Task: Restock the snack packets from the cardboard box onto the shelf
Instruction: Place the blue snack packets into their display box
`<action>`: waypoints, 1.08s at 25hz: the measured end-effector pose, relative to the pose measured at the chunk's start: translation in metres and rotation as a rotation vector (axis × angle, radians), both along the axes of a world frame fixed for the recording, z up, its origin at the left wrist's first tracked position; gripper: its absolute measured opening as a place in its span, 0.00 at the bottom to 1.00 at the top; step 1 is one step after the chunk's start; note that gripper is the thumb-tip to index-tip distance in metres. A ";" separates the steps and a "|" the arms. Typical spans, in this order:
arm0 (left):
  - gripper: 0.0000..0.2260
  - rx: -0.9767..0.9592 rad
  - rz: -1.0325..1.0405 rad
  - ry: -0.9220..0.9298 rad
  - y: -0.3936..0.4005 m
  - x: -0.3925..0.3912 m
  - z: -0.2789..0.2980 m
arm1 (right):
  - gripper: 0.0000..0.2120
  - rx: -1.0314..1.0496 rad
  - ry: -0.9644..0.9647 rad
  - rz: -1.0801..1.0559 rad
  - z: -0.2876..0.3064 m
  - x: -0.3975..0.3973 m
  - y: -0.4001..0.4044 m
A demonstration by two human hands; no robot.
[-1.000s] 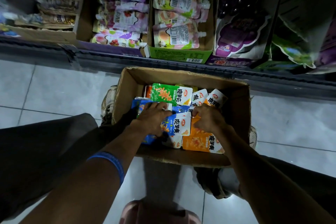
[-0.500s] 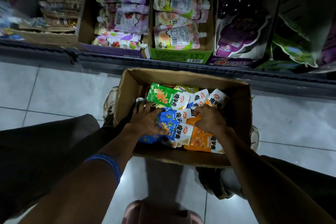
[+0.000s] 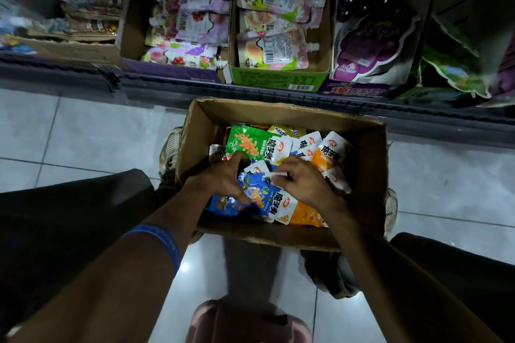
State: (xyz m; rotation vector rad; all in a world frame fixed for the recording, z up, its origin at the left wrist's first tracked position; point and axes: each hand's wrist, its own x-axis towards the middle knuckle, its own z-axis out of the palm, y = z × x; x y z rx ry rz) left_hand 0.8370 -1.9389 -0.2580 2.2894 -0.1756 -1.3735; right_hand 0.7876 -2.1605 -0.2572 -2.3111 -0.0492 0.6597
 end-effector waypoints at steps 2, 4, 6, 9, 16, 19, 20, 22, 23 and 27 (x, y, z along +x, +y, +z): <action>0.46 -0.020 -0.012 -0.091 0.000 -0.005 0.003 | 0.09 -0.054 -0.028 0.162 -0.002 -0.007 -0.001; 0.44 0.012 -0.086 -0.204 -0.002 -0.012 0.006 | 0.07 -0.038 -0.016 0.195 -0.003 -0.013 0.000; 0.42 0.061 -0.227 -0.215 -0.006 -0.019 0.009 | 0.05 0.027 0.025 0.183 -0.002 -0.013 0.001; 0.37 0.145 -0.325 -0.094 -0.016 -0.023 0.013 | 0.05 0.197 0.210 0.082 -0.001 -0.011 0.006; 0.42 0.215 -0.445 -0.171 -0.024 -0.029 0.012 | 0.09 0.315 0.472 -0.130 0.007 -0.010 -0.002; 0.37 0.213 -0.424 -0.197 -0.026 -0.021 0.018 | 0.06 0.392 0.466 -0.414 0.013 -0.005 -0.007; 0.34 0.158 -0.346 -0.164 -0.023 -0.013 0.021 | 0.07 0.422 0.455 -0.510 0.017 -0.001 -0.010; 0.25 -0.070 -0.026 -0.001 -0.015 0.005 0.033 | 0.06 0.501 0.393 -0.700 0.028 0.007 -0.019; 0.22 -0.175 0.142 0.067 -0.012 0.012 0.042 | 0.05 0.553 0.381 -0.792 0.032 0.009 -0.025; 0.24 -0.428 0.641 0.103 -0.021 0.009 0.071 | 0.33 0.861 0.489 -0.942 0.048 0.004 -0.025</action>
